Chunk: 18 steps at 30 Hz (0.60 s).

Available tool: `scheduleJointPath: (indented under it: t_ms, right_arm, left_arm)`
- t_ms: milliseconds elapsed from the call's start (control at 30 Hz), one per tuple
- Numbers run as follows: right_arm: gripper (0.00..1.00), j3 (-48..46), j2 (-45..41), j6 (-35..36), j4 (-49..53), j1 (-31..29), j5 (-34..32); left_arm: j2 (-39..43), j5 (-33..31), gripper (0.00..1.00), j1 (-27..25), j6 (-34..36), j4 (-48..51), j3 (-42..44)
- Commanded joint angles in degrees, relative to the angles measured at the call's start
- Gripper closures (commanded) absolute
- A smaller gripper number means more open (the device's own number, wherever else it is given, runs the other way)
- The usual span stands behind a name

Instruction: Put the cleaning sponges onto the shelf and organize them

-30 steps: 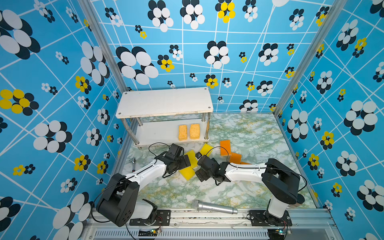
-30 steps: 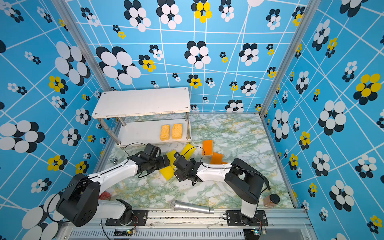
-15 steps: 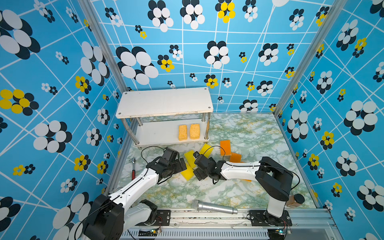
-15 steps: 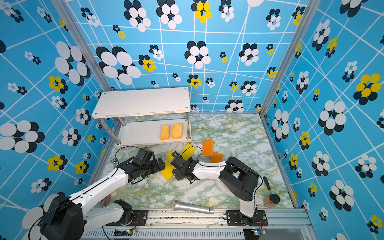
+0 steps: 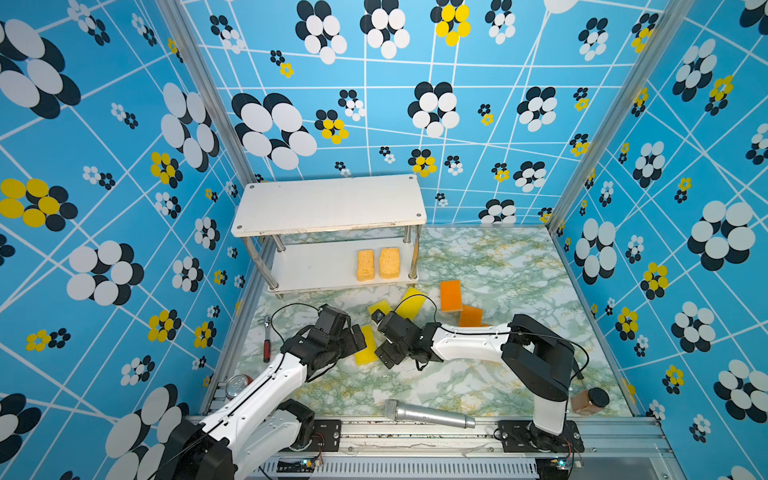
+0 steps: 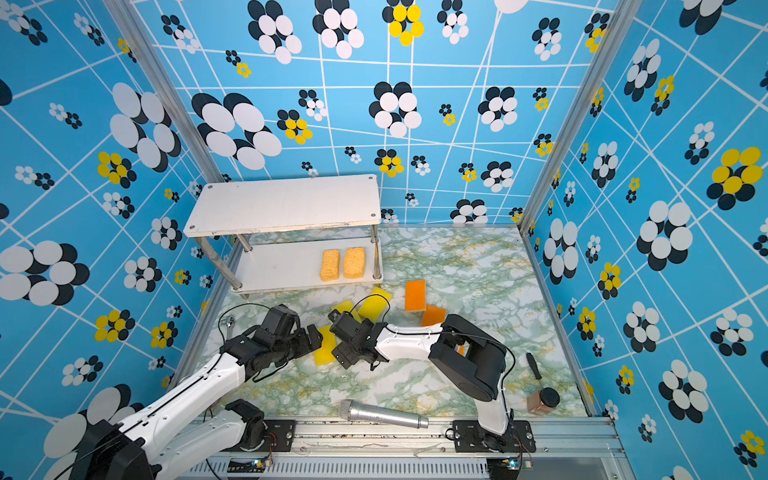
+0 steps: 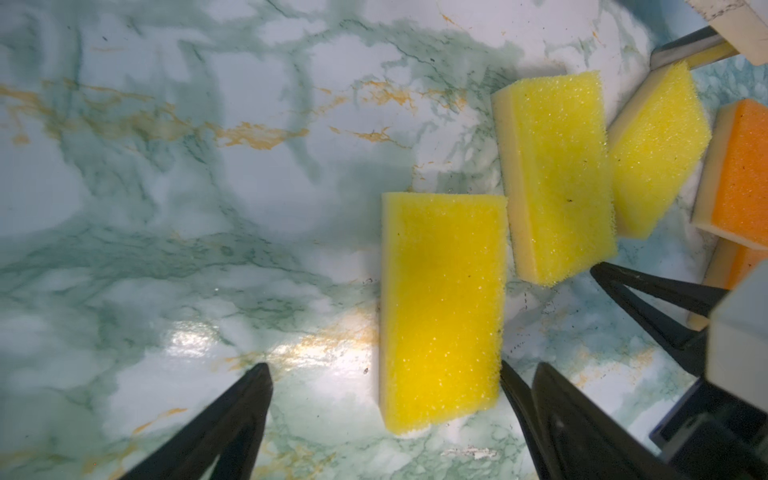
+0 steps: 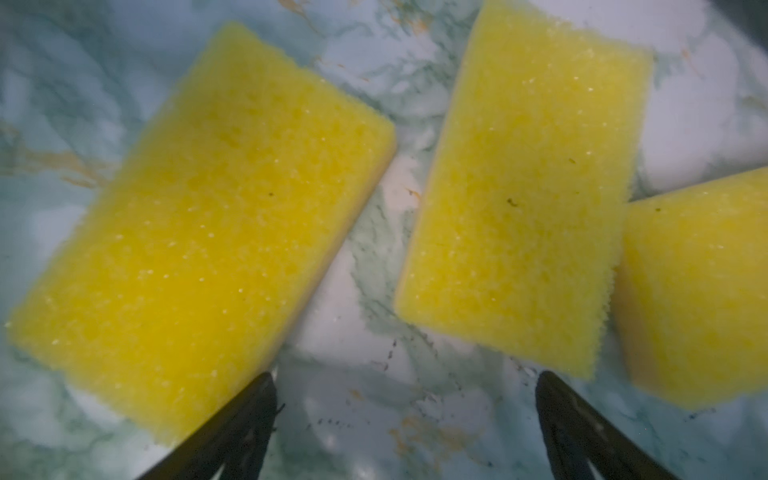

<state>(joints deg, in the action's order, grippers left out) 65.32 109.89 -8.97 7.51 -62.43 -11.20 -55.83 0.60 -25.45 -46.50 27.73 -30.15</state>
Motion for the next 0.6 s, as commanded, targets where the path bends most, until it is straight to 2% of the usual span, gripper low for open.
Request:
scheduleJointPath:
  t_ms: [0,100,367,567]
  right_arm:
    - [0.01,0.83,0.96,1.15,-2.01,-0.63,4.50]
    - [0.01,-0.37,-0.11,1.06,-4.12,-0.67,5.01]
    - [0.01,-7.32,-6.58,0.67,-5.93,0.17,0.51]
    - [0.01,-10.79,-11.92,0.44,-5.41,2.52,-0.11]
  left_arm:
    - [0.16,-0.55,0.01,0.54,0.26,2.09,0.96]
    - [-0.57,0.11,0.01,0.58,0.51,1.68,1.24]
    - [0.00,1.10,0.01,-1.68,2.84,-0.05,1.87]
    - [0.40,1.91,0.01,-3.44,7.32,-1.37,1.71]
